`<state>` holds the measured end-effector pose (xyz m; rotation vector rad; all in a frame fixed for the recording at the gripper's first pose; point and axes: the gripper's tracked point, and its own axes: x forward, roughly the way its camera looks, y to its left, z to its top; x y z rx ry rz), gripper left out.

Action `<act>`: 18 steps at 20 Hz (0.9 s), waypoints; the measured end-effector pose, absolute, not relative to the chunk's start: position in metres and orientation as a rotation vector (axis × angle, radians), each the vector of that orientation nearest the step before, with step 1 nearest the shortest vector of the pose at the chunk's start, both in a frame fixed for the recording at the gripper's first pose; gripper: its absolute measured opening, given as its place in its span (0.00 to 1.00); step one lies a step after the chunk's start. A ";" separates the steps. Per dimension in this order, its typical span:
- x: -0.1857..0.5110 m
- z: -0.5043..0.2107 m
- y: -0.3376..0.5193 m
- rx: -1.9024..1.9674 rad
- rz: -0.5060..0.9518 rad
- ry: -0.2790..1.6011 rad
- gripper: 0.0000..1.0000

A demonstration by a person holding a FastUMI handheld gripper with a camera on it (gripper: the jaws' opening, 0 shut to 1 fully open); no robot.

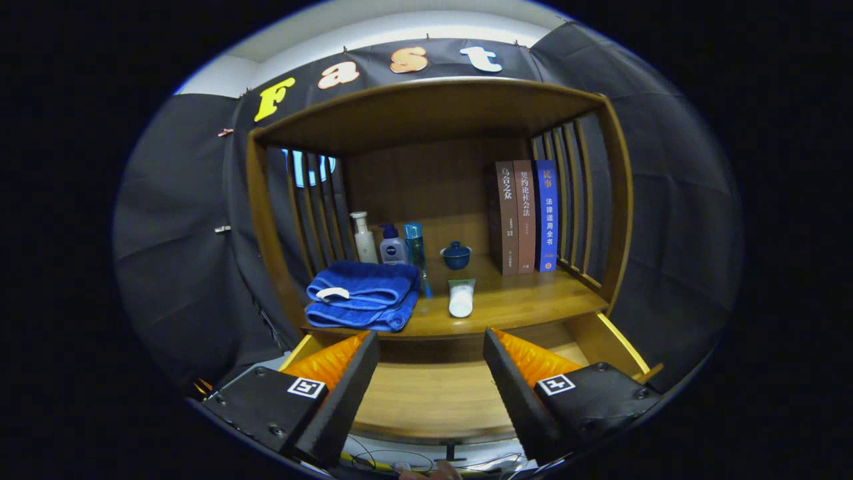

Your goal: Pull open the drawer, take out the items inside it, and place them on the countertop above the cabinet.

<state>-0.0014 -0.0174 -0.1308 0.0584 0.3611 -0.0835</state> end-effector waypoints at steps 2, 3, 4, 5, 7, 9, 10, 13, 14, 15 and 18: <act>-0.027 -0.143 -0.020 0.028 -0.102 0.333 0.99; -0.039 -0.149 -0.021 0.016 -0.111 0.325 1.00; -0.049 -0.156 -0.019 0.011 -0.113 0.317 1.00; -0.056 -0.164 -0.018 0.007 -0.114 0.318 0.99; -0.070 -0.183 -0.018 0.010 -0.118 0.329 1.00; -0.082 -0.204 -0.017 0.022 -0.125 0.345 1.00; -0.085 -0.213 -0.019 0.025 -0.132 0.355 1.00; -0.081 -0.232 -0.024 0.021 -0.142 0.374 1.00; -0.078 -0.236 -0.025 0.017 -0.143 0.375 1.00; -0.075 -0.241 -0.027 0.016 -0.144 0.374 1.00; -0.067 -0.255 -0.034 0.028 -0.164 0.400 1.00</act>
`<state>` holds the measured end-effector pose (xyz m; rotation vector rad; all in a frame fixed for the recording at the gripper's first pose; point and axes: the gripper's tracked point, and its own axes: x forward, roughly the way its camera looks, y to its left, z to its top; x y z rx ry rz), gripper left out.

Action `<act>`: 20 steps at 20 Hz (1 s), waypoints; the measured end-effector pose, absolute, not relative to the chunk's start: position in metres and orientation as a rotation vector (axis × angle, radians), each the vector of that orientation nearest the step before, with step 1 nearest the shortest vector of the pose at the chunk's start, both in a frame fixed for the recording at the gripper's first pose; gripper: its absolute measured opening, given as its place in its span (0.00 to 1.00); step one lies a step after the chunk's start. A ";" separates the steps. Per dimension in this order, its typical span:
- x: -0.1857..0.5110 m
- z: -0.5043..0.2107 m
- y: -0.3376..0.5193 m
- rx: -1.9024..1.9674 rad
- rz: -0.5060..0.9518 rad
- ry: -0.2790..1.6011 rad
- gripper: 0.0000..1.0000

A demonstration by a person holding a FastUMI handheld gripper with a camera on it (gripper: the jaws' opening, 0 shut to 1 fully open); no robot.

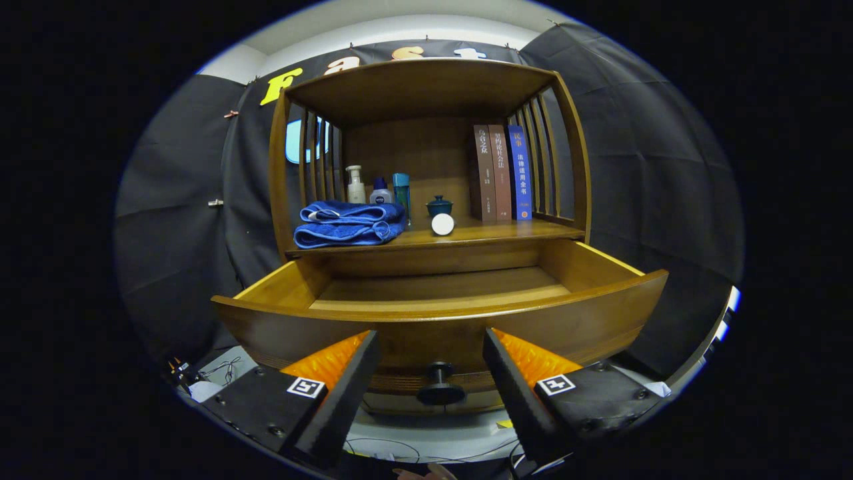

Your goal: Pull open the drawer, take out the items inside it, and place them on the countertop above the cabinet.

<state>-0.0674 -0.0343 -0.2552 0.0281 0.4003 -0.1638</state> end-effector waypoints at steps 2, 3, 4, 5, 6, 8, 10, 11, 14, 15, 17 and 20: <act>-0.069 -0.251 -0.033 0.038 -0.169 0.386 0.99; -0.066 -0.250 -0.032 0.040 -0.173 0.382 0.99; -0.064 -0.248 -0.031 0.033 -0.175 0.379 0.99; -0.062 -0.251 -0.032 0.030 -0.175 0.384 1.00; -0.057 -0.251 -0.034 0.034 -0.172 0.386 1.00; -0.044 -0.248 -0.036 0.044 -0.169 0.385 1.00; -0.031 -0.251 -0.038 0.039 -0.164 0.400 1.00; -0.022 -0.252 -0.040 0.039 -0.166 0.394 1.00; 0.000 -0.256 -0.043 0.041 -0.167 0.411 1.00; 0.007 -0.258 -0.044 0.042 -0.168 0.412 1.00; 0.025 -0.262 -0.045 0.037 -0.171 0.415 1.00; 0.048 -0.264 -0.047 0.035 -0.176 0.410 1.00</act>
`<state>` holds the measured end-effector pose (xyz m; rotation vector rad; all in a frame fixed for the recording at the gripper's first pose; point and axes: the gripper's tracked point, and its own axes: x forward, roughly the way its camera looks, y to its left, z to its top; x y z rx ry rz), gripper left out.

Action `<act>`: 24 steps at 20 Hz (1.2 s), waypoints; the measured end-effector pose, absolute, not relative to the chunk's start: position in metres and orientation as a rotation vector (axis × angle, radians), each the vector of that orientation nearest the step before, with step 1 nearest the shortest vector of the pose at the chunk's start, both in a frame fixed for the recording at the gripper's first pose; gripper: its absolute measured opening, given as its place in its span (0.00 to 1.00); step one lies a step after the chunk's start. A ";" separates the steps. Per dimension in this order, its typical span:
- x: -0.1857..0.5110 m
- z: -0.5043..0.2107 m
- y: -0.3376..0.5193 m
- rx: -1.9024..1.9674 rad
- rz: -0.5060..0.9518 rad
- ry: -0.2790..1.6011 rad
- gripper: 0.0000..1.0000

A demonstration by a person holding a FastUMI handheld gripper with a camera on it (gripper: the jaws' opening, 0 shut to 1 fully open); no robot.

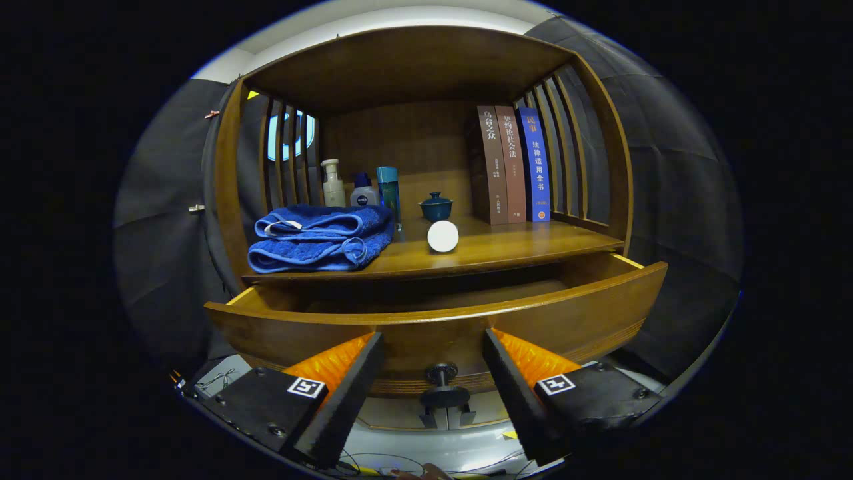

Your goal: Pull open the drawer, take out the items inside it, and place them on the countertop above the cabinet.

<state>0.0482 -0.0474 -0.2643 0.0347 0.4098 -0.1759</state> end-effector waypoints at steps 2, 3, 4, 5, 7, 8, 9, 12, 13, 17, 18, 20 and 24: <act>0.061 -0.268 -0.050 0.034 -0.179 0.407 1.00; 0.066 -0.269 -0.050 0.036 -0.179 0.408 1.00; 0.072 -0.270 -0.052 0.037 -0.178 0.407 1.00; 0.077 -0.270 -0.051 0.039 -0.177 0.408 1.00; 0.083 -0.270 -0.051 0.040 -0.175 0.407 1.00; 0.087 -0.271 -0.052 0.036 -0.174 0.406 1.00; 0.090 -0.273 -0.054 0.034 -0.173 0.407 1.00; 0.098 -0.278 -0.056 0.038 -0.172 0.418 1.00; 0.100 -0.278 -0.057 0.033 -0.173 0.408 1.00; 0.099 -0.279 -0.058 0.029 -0.170 0.413 1.00; 0.100 -0.277 -0.058 0.033 -0.172 0.411 1.00; 0.102 -0.269 -0.060 0.026 -0.170 0.394 1.00; 0.103 -0.246 -0.064 0.003 -0.167 0.356 1.00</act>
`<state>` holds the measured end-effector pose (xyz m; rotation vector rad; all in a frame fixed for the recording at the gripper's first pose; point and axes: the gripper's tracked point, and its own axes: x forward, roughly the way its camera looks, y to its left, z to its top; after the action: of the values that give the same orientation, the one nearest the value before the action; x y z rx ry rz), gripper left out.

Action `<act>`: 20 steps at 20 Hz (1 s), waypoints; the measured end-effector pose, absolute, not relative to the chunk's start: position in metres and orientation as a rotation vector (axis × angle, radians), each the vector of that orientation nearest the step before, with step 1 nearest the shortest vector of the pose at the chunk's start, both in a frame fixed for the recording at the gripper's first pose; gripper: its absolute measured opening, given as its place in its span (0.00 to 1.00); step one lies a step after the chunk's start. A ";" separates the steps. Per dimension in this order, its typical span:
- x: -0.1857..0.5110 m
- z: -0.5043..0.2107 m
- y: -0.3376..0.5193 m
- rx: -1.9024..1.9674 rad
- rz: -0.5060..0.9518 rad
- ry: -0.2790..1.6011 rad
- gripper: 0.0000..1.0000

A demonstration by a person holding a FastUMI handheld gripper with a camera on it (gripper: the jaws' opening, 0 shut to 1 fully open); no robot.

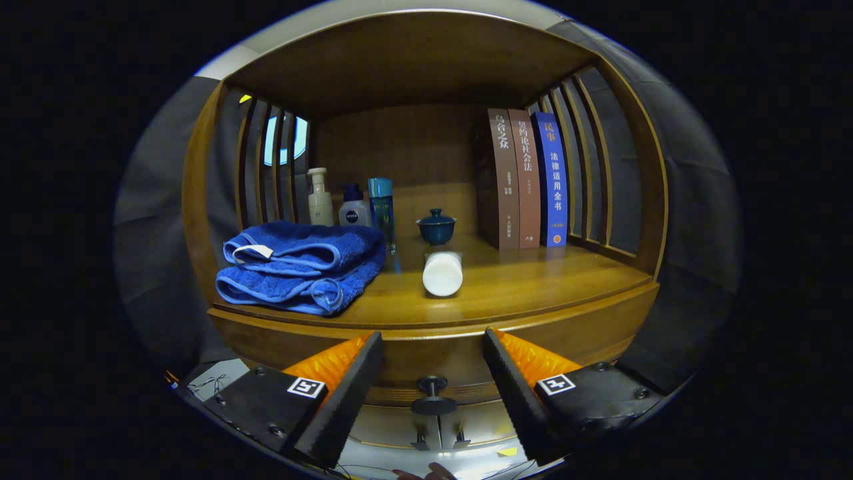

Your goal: Pull open the drawer, take out the items inside it, and place them on the countertop above the cabinet.

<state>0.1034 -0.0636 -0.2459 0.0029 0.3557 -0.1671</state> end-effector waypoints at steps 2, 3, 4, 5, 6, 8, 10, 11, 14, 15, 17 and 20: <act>0.101 -0.230 -0.063 0.004 -0.166 0.337 1.00; 0.100 -0.221 -0.063 0.003 -0.163 0.323 1.00; 0.099 -0.211 -0.062 0.000 -0.161 0.303 1.00; 0.098 -0.200 -0.061 -0.005 -0.158 0.283 1.00; 0.099 -0.186 -0.060 -0.010 -0.154 0.263 1.00; 0.093 -0.167 -0.058 -0.019 -0.147 0.228 1.00; 0.088 -0.146 -0.057 -0.029 -0.149 0.199 0.99; 0.085 -0.136 -0.056 -0.033 -0.152 0.184 0.99; 0.071 -0.105 -0.049 -0.043 -0.154 0.147 0.99; 0.067 -0.094 -0.047 -0.047 -0.152 0.133 0.99; 0.056 -0.071 -0.040 -0.053 -0.145 0.100 0.99; 0.042 -0.046 -0.034 -0.072 -0.146 0.074 0.99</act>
<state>0.0417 -0.0342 -0.0462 -0.0717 0.0745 -0.1458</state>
